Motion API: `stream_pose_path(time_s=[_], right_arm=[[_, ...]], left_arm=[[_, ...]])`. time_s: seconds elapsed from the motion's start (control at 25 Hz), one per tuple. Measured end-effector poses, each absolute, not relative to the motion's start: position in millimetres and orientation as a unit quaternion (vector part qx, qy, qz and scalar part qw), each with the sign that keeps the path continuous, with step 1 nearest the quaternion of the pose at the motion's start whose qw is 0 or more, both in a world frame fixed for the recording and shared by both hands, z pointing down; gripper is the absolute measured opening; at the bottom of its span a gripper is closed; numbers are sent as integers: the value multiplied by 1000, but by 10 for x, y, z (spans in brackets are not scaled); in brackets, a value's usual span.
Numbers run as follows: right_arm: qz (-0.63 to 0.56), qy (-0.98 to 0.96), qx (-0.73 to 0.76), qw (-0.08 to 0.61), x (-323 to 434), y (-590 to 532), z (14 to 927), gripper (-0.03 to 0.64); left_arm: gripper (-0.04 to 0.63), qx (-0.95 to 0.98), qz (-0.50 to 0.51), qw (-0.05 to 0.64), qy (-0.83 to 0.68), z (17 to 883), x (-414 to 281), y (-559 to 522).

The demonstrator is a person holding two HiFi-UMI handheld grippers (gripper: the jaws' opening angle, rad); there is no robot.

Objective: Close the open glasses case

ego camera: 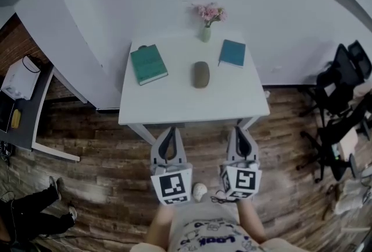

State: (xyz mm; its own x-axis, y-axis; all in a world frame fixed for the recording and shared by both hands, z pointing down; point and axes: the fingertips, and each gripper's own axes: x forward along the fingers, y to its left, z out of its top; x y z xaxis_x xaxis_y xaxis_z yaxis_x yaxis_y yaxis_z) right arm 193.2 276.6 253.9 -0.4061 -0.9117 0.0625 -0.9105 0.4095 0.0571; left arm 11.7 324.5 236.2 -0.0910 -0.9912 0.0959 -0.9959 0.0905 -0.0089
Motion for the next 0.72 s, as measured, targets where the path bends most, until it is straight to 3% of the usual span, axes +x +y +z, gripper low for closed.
stream_pose_path(time_s=[0.72], right_arm=[[20,-838,541,71,1742,1730,2884,2]], left_arm=[[2,663,54,60,-744,2670,-161,2257]])
